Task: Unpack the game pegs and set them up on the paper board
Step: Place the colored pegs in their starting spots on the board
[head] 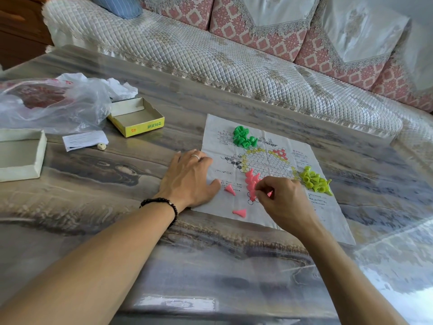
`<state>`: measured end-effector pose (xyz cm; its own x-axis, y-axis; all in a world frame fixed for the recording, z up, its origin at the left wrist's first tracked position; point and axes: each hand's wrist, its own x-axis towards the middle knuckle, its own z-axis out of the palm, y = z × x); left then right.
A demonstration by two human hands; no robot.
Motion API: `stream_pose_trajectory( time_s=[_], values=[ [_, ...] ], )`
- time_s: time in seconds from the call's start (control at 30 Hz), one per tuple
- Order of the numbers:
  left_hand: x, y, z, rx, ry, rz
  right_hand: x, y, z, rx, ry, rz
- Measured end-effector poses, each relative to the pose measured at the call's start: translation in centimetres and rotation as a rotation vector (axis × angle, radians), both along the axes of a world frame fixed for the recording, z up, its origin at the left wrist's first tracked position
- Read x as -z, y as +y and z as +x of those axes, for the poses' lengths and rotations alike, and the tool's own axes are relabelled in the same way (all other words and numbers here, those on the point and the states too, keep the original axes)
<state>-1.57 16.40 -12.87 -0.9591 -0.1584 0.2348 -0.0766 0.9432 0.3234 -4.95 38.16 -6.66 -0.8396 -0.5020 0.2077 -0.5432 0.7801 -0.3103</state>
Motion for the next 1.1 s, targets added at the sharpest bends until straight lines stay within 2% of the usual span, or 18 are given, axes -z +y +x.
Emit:
stream_pose_trajectory(
  time_s=[0.4, 0.53, 0.77, 0.97, 1.1],
  values=[
    [-0.1, 0.0, 0.0, 0.003, 0.001, 0.012, 0.1, -0.7, 0.0, 0.009, -0.009, 0.004],
    [0.0, 0.1, 0.0, -0.005, -0.002, 0.015, -0.3, -0.7, 0.3, 0.011, 0.050, -0.038],
    [-0.1, 0.1, 0.0, 0.001, 0.006, 0.000, -0.5, -2.8, 0.7, -0.070, 0.043, -0.050],
    [0.1, 0.1, 0.1, -0.007, 0.009, 0.014, 0.7, -5.4, 0.4, -0.120, 0.036, 0.137],
    [0.1, 0.1, 0.1, -0.010, 0.020, 0.019, 1.0, -5.8, 0.2, -0.127, 0.018, 0.168]
  ],
)
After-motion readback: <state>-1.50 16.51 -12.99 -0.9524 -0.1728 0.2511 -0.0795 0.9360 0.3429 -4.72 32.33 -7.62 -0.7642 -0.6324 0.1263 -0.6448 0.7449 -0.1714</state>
